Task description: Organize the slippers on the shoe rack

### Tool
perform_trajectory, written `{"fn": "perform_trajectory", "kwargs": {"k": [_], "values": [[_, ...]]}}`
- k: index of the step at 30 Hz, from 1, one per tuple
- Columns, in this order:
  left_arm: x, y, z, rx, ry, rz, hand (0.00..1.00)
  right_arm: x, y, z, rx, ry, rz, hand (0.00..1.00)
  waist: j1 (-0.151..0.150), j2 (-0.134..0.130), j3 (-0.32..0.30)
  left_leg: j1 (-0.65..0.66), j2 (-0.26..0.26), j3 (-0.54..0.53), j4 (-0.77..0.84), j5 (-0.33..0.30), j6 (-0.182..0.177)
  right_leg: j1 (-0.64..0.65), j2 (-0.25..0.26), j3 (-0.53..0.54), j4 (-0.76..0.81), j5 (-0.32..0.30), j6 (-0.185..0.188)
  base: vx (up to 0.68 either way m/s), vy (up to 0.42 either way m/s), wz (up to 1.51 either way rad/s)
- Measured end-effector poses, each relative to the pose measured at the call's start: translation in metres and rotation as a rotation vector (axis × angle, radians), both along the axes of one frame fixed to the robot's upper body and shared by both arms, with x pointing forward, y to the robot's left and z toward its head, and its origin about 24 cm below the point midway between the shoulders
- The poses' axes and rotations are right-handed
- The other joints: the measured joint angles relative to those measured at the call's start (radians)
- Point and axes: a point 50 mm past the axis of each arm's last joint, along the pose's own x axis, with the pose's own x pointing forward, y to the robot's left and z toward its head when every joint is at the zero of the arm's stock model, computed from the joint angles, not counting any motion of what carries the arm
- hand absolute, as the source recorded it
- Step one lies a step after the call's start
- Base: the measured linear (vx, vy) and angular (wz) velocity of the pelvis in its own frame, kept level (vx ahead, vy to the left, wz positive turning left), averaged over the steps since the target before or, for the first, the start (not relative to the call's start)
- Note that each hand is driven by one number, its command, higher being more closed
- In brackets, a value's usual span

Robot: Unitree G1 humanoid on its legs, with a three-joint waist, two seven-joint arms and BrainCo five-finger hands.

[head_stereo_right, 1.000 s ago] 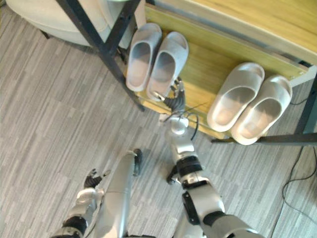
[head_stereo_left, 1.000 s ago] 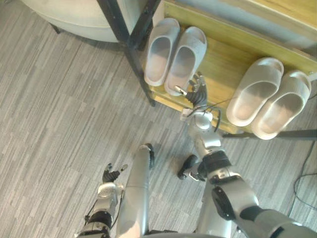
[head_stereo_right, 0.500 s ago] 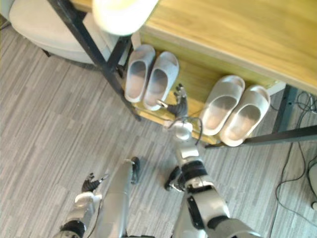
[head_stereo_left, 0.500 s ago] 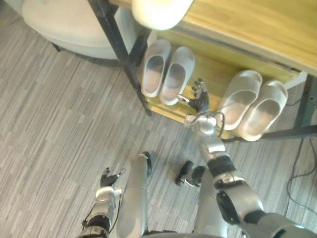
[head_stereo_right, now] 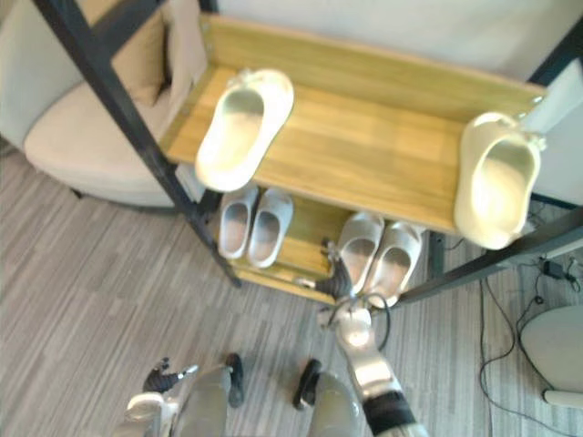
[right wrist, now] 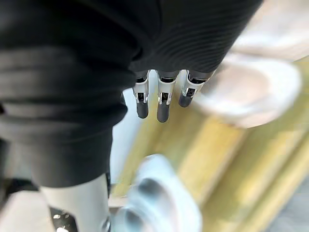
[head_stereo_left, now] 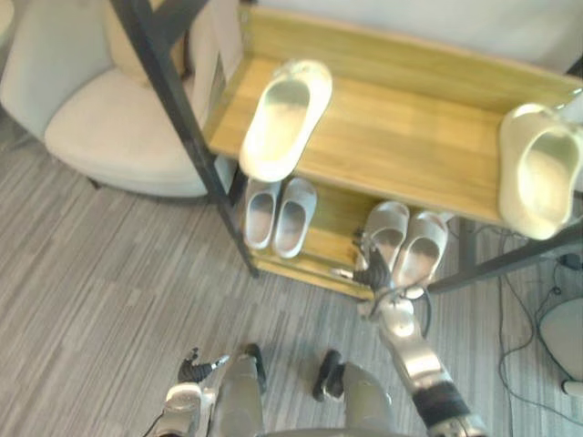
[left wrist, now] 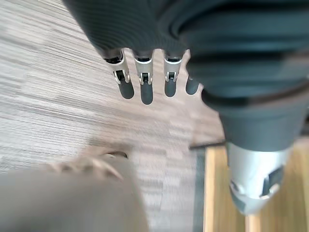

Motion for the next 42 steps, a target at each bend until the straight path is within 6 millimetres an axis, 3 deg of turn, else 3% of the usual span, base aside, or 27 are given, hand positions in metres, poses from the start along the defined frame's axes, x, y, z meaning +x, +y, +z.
{"fn": "perform_trajectory", "kwargs": {"k": [2,5,9,18,21,25,30,33,37,42], "values": [[-0.002,-0.007,-0.003,-0.016,0.019,-0.041,0.00,-0.016,-0.011,-0.025,-0.037,0.117,-0.027,0.00,-0.009,0.009,-0.005,0.051,-0.004,0.017,-0.052,0.013,0.000,0.050,0.017,0.009,-0.071,0.033,0.006,0.12,0.065,-0.28],[-0.003,-0.025,-0.006,-0.052,0.034,-0.108,0.00,-0.058,-0.030,-0.069,-0.101,0.355,-0.080,0.00,-0.020,0.020,-0.015,0.131,-0.012,0.027,-0.120,0.027,-0.003,0.145,0.041,0.013,-0.188,0.081,0.019,0.09,0.040,-0.13],[-0.006,-0.032,-0.008,-0.051,0.055,-0.158,0.00,-0.097,-0.037,-0.100,-0.090,0.560,-0.162,0.00,-0.024,0.032,-0.032,0.183,-0.019,0.041,-0.174,0.042,-0.006,0.203,0.058,0.019,-0.270,0.117,0.024,0.05,0.013,-0.08],[0.003,-0.049,-0.005,-0.016,0.030,-0.324,0.00,-0.119,-0.056,-0.111,-0.090,0.649,-0.316,0.00,-0.025,0.046,-0.044,0.253,-0.032,0.043,-0.243,0.076,-0.009,0.272,0.079,0.036,-0.365,0.160,0.019,-0.02,0.001,-0.03],[0.018,-0.068,0.006,-0.030,-0.060,-0.426,0.00,-0.127,-0.060,-0.114,-0.090,0.674,-0.353,0.00,-0.025,0.043,-0.046,0.260,-0.036,0.040,-0.263,0.088,-0.005,0.283,0.081,0.035,-0.387,0.171,0.027,0.00,0.000,0.00],[0.043,-0.104,0.037,-0.123,-0.268,-0.531,0.00,-0.143,-0.063,-0.117,-0.086,0.707,-0.386,0.00,-0.024,0.044,-0.059,0.279,-0.050,0.029,-0.281,0.092,-0.002,0.302,0.076,0.032,-0.405,0.181,0.031,0.00,0.021,0.03],[0.056,-0.149,0.100,-0.378,-0.583,-0.635,0.00,-0.155,-0.064,-0.120,-0.087,0.735,-0.404,0.00,-0.027,0.049,-0.073,0.305,-0.059,0.012,-0.306,0.095,0.003,0.325,0.071,0.023,-0.415,0.183,0.034,0.01,0.016,0.05],[0.061,-0.162,0.132,-0.495,-0.711,-0.639,0.00,-0.159,-0.065,-0.120,-0.091,0.739,-0.406,0.00,-0.032,0.056,-0.088,0.308,-0.063,-0.003,-0.310,0.095,0.003,0.334,0.066,0.008,-0.416,0.180,0.038,0.02,0.022,0.13],[0.072,-0.165,0.172,-0.547,-0.887,-0.657,0.00,-0.158,-0.068,-0.119,-0.100,0.733,-0.405,0.00,-0.032,0.066,-0.099,0.312,-0.067,-0.007,-0.322,0.099,0.008,0.334,0.065,0.004,-0.414,0.179,0.039,0.02,0.011,0.04],[0.086,-0.160,0.203,-0.573,-1.028,-0.612,0.00,-0.158,-0.068,-0.119,-0.101,0.733,-0.401,0.00,-0.035,0.066,-0.111,0.314,-0.067,-0.006,-0.322,0.099,0.008,0.335,0.066,0.004,-0.413,0.179,0.039,0.00,0.000,0.00]]}}
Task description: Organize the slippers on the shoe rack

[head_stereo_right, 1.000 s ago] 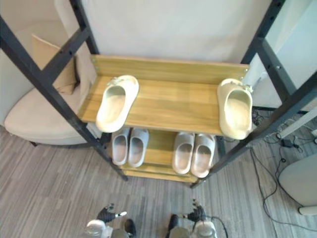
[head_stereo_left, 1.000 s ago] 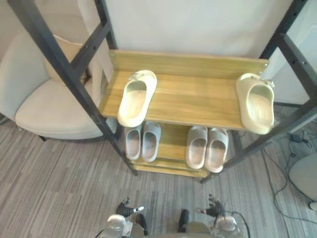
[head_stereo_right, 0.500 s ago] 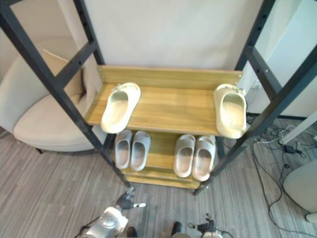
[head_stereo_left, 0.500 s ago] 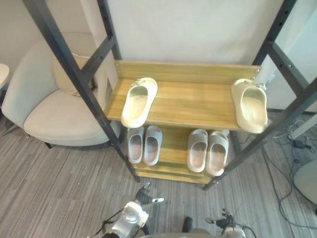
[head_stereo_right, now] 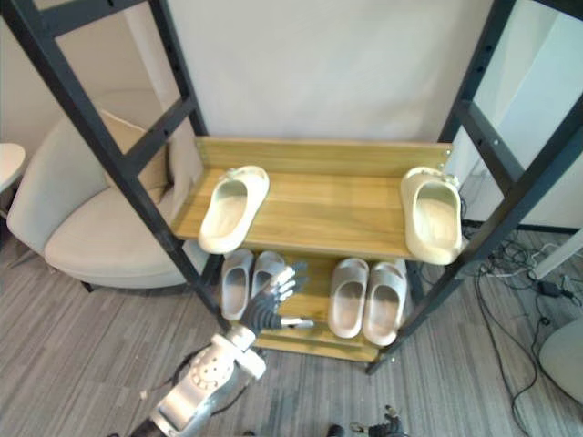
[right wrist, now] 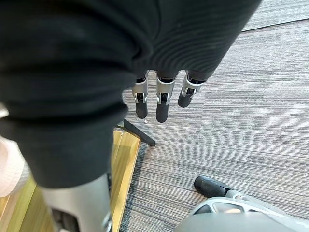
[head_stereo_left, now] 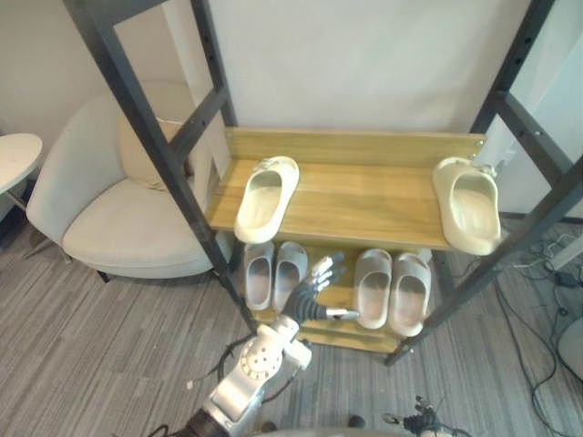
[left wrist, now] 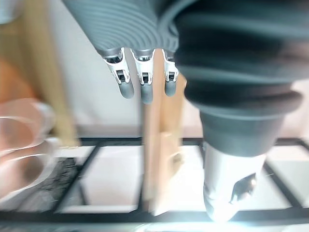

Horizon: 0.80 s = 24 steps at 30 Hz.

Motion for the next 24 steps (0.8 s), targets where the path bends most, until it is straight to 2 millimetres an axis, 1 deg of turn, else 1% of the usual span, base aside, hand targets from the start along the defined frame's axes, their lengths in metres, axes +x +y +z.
{"fn": "perform_trajectory", "kwargs": {"k": [2,4,6,7,9,10,12,13,15,16,17,18,19,20,21,24], "values": [[0.013,0.011,0.015,-0.033,-0.046,0.056,0.00,0.001,0.000,0.000,-0.001,-0.002,0.009,0.00,-0.004,0.000,-0.001,0.001,0.000,0.000,0.000,0.000,0.000,0.001,0.000,0.000,0.000,0.000,0.000,0.00,0.000,0.00],[0.022,0.020,0.023,-0.036,-0.077,0.107,0.00,0.002,0.001,0.000,0.000,-0.003,0.011,0.00,-0.008,-0.001,-0.001,0.002,0.000,0.001,0.000,0.000,0.000,0.002,0.000,0.000,0.000,0.000,0.000,0.00,0.000,0.00],[0.029,0.030,0.032,-0.038,-0.113,0.164,0.00,0.005,0.001,0.001,0.000,-0.009,0.015,0.00,-0.015,-0.001,-0.001,0.002,0.001,0.003,0.000,0.000,0.000,0.001,0.000,0.002,-0.002,0.000,0.000,0.00,0.000,0.00],[0.030,0.032,0.034,-0.040,-0.119,0.175,0.00,0.005,0.001,0.001,0.000,-0.009,0.016,0.00,-0.016,-0.001,-0.001,0.002,0.001,0.004,0.000,0.000,0.000,0.001,0.000,0.003,-0.002,0.000,0.000,-0.02,0.003,-0.03],[0.040,0.046,0.045,-0.045,-0.163,0.248,0.00,0.005,0.001,0.001,0.001,-0.009,0.018,0.00,-0.020,-0.002,0.000,0.002,0.001,0.007,0.000,0.000,0.000,-0.001,0.000,0.006,-0.004,0.000,0.000,-0.02,0.004,-0.03],[0.042,0.048,0.047,-0.045,-0.170,0.258,0.00,0.005,0.002,0.001,0.001,-0.009,0.019,0.00,-0.021,-0.002,0.000,0.002,0.001,0.007,-0.001,0.000,0.000,-0.002,0.000,0.006,-0.004,0.000,0.000,0.00,0.000,0.00],[0.050,0.059,0.058,-0.030,-0.215,0.299,0.00,0.005,0.002,0.001,0.003,-0.008,0.021,0.00,-0.023,-0.004,0.001,0.001,0.002,0.010,-0.002,-0.001,-0.001,-0.005,0.001,0.009,-0.005,0.000,0.000,0.00,0.000,0.00],[0.052,0.061,0.060,-0.027,-0.223,0.305,0.00,0.005,0.002,0.001,0.004,-0.007,0.021,0.00,-0.023,-0.004,0.001,0.000,0.002,0.010,-0.002,-0.001,-0.001,-0.006,0.001,0.009,-0.005,0.000,0.000,0.00,0.000,0.00],[0.065,0.071,0.065,-0.002,-0.242,0.346,0.00,0.007,0.002,0.001,0.006,-0.010,0.023,0.00,-0.025,-0.005,0.001,-0.005,0.002,0.014,-0.005,-0.001,-0.001,-0.014,0.001,0.011,-0.005,0.000,0.000,0.00,0.002,-0.07],[0.074,0.081,0.068,0.022,-0.246,0.386,0.00,0.009,0.002,0.001,0.007,-0.014,0.025,0.00,-0.027,-0.006,0.002,-0.008,0.002,0.021,-0.006,0.000,-0.001,-0.022,0.001,0.018,-0.005,0.000,0.000,0.00,0.001,-0.12],[0.076,0.084,0.068,0.029,-0.245,0.401,0.00,0.009,0.002,0.001,0.007,-0.015,0.025,0.00,-0.027,-0.006,0.002,-0.008,0.002,0.022,-0.007,0.000,-0.001,-0.024,0.002,0.022,-0.005,0.000,-0.001,0.01,0.002,-0.13],[0.085,0.095,0.070,0.056,-0.247,0.442,0.00,0.011,0.002,0.002,0.007,-0.021,0.026,0.00,-0.031,-0.008,0.003,-0.008,0.002,0.025,-0.010,0.000,-0.001,-0.027,0.002,0.023,-0.005,0.000,-0.001,0.02,0.002,-0.07],[0.090,0.101,0.072,0.072,-0.250,0.463,0.00,0.013,0.002,0.002,0.007,-0.025,0.026,0.00,-0.034,-0.009,0.004,-0.008,0.001,0.026,-0.011,0.000,-0.001,-0.029,0.002,0.024,-0.005,0.001,0.000,0.03,0.004,-0.09],[0.096,0.111,0.077,0.093,-0.257,0.505,0.00,0.013,0.002,0.002,0.007,-0.025,0.025,0.00,-0.038,-0.012,0.006,-0.011,0.001,0.030,-0.013,0.000,0.000,-0.035,0.003,0.027,-0.005,0.002,0.000,0.03,0.003,-0.06],[0.098,0.113,0.078,0.096,-0.260,0.510,0.00,0.013,0.002,0.002,0.007,-0.025,0.025,0.00,-0.038,-0.012,0.007,-0.011,0.000,0.030,-0.014,0.000,0.000,-0.035,0.003,0.027,-0.005,0.002,0.000,0.04,0.006,-0.05],[0.109,0.130,0.089,0.145,-0.279,0.559,0.00,0.012,0.001,0.002,0.007,-0.021,0.011,0.00,-0.042,-0.015,0.012,-0.011,-0.004,0.029,-0.016,-0.001,-0.001,-0.038,0.003,0.028,-0.004,0.002,0.000,0.04,0.006,-0.04]]}}
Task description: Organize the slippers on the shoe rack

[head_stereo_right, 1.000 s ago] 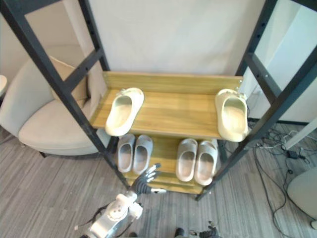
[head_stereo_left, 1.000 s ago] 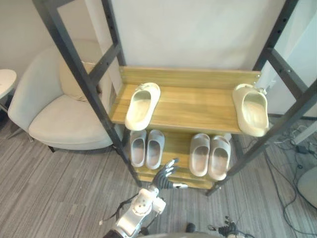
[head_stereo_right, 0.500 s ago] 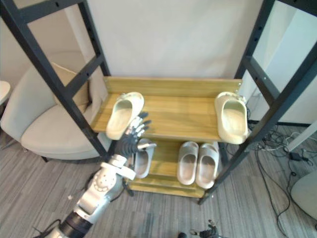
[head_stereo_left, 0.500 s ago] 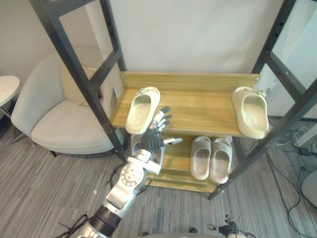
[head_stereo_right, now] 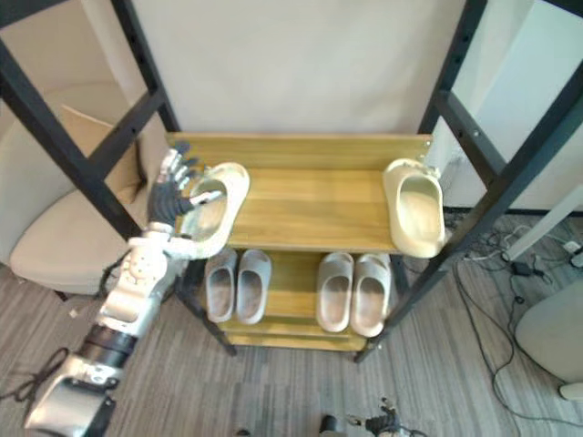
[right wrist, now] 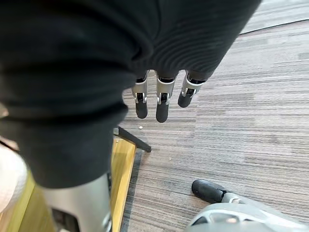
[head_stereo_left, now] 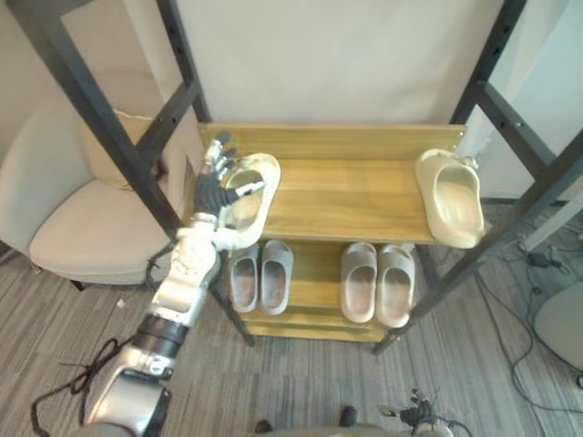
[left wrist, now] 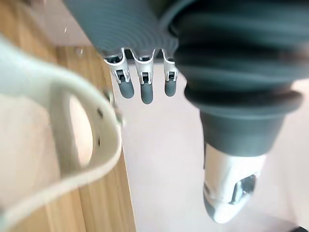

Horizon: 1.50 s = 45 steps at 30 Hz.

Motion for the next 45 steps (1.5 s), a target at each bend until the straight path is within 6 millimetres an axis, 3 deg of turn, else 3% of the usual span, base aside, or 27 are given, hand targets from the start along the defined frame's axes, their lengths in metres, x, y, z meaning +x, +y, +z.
{"fn": "perform_trajectory", "kwargs": {"k": [5,11,24,34,35,45], "values": [[0.017,0.020,0.012,0.054,0.010,0.074,0.00,0.007,0.001,0.001,0.005,-0.018,0.002,0.00,-0.004,0.009,0.012,-0.023,-0.001,-0.003,0.002,0.000,0.000,-0.024,0.001,0.004,0.006,0.002,-0.002,0.01,0.001,-0.01],[0.023,0.033,0.015,0.098,0.032,0.122,0.00,0.005,0.000,0.001,0.009,-0.016,-0.011,0.00,-0.014,0.024,0.021,-0.029,0.000,-0.002,0.003,0.000,0.000,-0.030,0.002,0.006,0.006,0.003,-0.004,0.00,0.000,0.00],[0.031,0.042,0.013,0.245,0.078,0.184,0.00,0.005,-0.001,0.001,0.012,-0.019,-0.024,0.00,-0.022,0.031,0.053,-0.034,0.005,0.004,0.010,0.000,-0.001,-0.037,0.007,0.019,0.006,0.003,-0.007,-0.01,-0.004,-0.01],[0.047,0.042,0.025,0.447,0.099,0.222,0.00,0.006,-0.002,0.002,0.016,-0.026,-0.038,0.00,-0.031,0.032,0.054,-0.050,0.005,0.004,0.016,0.000,-0.001,-0.052,0.007,0.023,0.007,0.005,-0.009,0.00,0.000,0.00],[0.047,0.042,0.025,0.448,0.099,0.222,1.00,0.006,-0.002,0.002,0.016,-0.026,-0.038,0.00,-0.031,0.032,0.054,-0.050,0.005,0.004,0.016,0.000,-0.001,-0.052,0.007,0.023,0.007,0.006,-0.010,-0.01,0.003,-0.08],[0.056,0.053,0.036,0.520,0.117,0.298,1.00,0.007,-0.005,0.003,0.022,-0.049,-0.075,0.00,-0.043,0.044,0.064,-0.066,0.006,0.048,0.016,0.000,-0.001,-0.085,0.009,0.069,0.007,0.025,-0.015,-0.01,0.000,-0.13]]}}
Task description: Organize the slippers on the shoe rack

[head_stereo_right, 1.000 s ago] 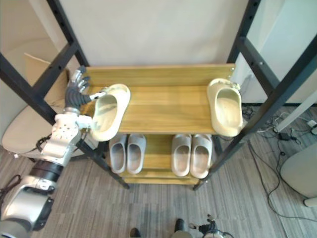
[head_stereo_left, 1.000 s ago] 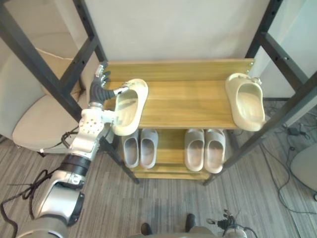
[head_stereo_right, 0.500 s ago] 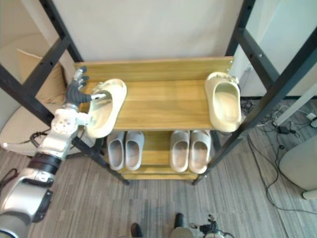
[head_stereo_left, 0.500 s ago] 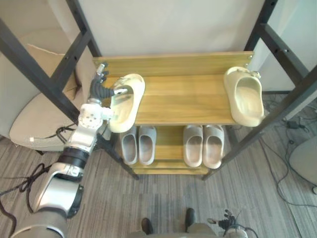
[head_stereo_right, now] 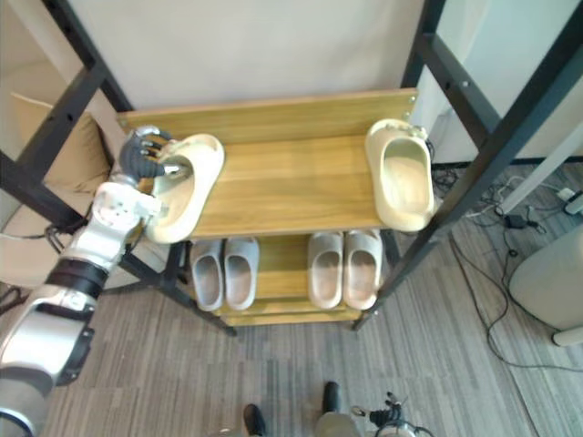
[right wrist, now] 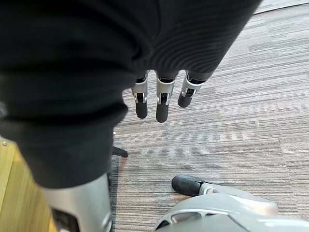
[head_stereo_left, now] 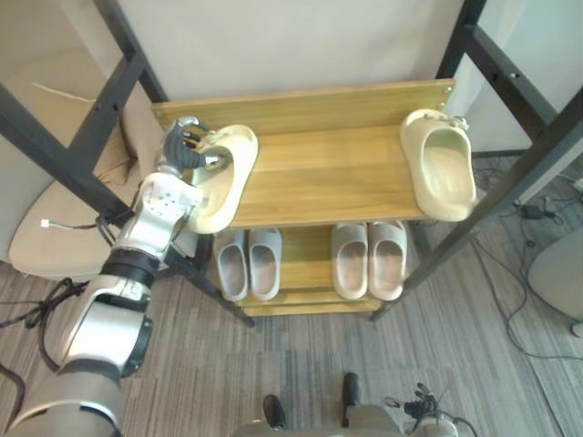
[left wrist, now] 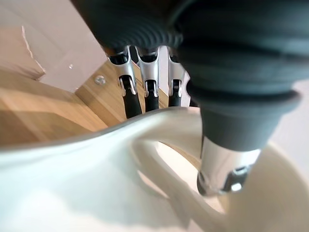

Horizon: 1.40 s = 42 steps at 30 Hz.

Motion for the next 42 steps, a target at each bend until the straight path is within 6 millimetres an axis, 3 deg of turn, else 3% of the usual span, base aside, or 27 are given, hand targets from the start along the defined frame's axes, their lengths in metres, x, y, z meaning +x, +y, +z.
{"fn": "perform_trajectory", "kwargs": {"k": [14,25,34,42], "values": [[0.001,-0.004,0.000,-0.021,-0.014,0.021,1.00,-0.001,0.001,0.000,0.021,-0.009,-0.036,0.00,-0.007,-0.007,0.018,0.020,-0.001,0.002,0.000,0.000,-0.001,0.019,-0.001,0.005,0.000,0.002,-0.002,0.00,0.000,0.00],[0.002,-0.059,0.004,-0.068,-0.057,-0.147,1.00,0.004,0.001,0.002,0.017,-0.033,-0.035,0.00,-0.023,0.001,0.022,0.022,-0.003,-0.001,0.000,0.000,0.000,0.022,-0.003,-0.004,0.000,0.003,-0.001,0.00,0.000,0.00],[0.006,-0.083,0.011,-0.073,-0.076,-0.198,1.00,0.004,-0.003,0.004,0.005,-0.037,-0.050,0.00,-0.046,0.029,0.037,0.022,-0.003,0.006,0.001,0.000,0.000,0.018,-0.003,0.005,0.000,0.004,-0.003,0.00,-0.002,-0.02],[0.016,-0.108,0.050,-0.080,-0.148,-0.235,1.00,0.006,-0.005,0.005,0.015,-0.054,-0.089,0.00,-0.064,0.048,0.048,0.001,-0.003,0.027,0.002,0.000,0.000,-0.021,-0.006,0.049,0.000,0.020,0.001,-0.01,-0.005,-0.15]]}}
